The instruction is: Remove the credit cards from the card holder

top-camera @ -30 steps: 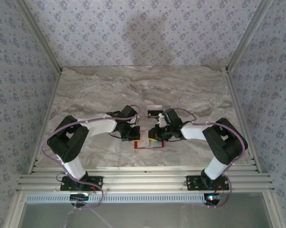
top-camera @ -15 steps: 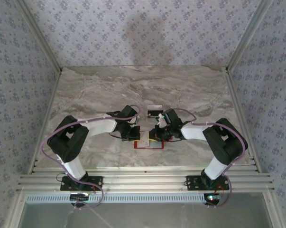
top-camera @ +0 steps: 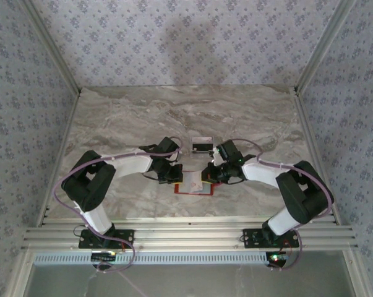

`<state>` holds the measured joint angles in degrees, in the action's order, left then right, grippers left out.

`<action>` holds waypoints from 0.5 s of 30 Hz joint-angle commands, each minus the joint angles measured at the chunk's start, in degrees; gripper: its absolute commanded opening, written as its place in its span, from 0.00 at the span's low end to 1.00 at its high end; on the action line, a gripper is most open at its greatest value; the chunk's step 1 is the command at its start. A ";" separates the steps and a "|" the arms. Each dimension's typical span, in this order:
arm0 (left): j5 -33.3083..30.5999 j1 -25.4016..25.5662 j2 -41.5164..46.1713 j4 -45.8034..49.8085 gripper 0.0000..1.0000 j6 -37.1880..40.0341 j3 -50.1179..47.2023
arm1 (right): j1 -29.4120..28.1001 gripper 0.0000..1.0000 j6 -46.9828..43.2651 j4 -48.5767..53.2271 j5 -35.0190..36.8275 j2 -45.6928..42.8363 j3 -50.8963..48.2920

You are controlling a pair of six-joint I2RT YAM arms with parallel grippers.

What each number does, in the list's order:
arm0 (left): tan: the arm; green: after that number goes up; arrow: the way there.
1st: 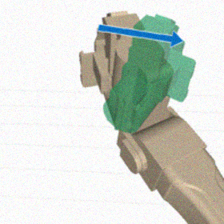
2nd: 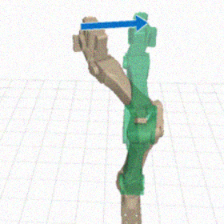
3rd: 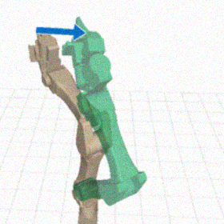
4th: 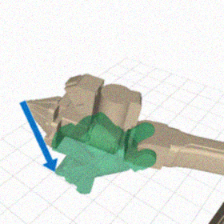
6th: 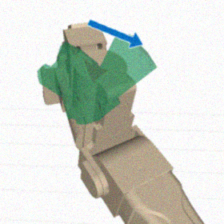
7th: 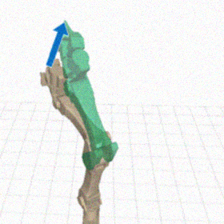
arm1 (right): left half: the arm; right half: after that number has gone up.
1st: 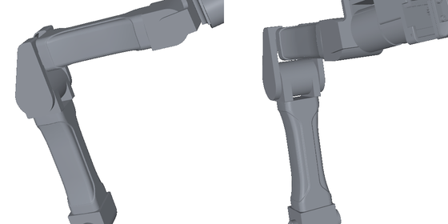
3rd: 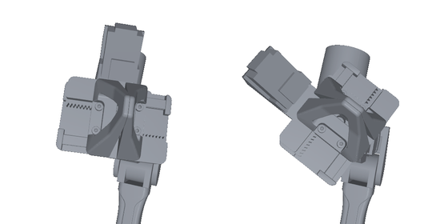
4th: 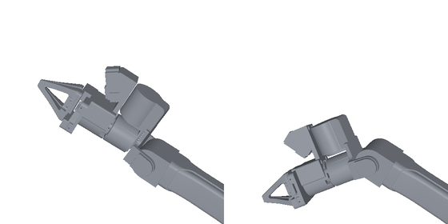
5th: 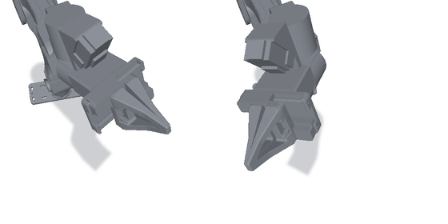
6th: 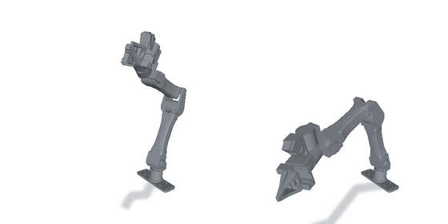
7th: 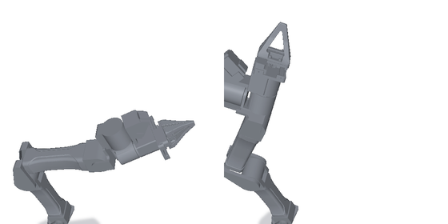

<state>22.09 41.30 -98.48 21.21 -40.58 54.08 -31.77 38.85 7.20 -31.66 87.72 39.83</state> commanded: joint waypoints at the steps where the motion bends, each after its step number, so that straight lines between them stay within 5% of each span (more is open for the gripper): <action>1: -1.20 0.37 -0.93 2.86 0.02 -0.01 0.14 | 0.59 0.00 -2.35 7.22 3.59 -2.16 1.53; 15: -1.08 0.39 0.38 2.78 0.03 -0.55 0.40 | 1.44 0.00 -8.21 13.85 4.72 -8.51 5.27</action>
<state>22.09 41.30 -98.48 21.23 -40.60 54.06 -30.89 33.91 17.19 -28.60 81.69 42.54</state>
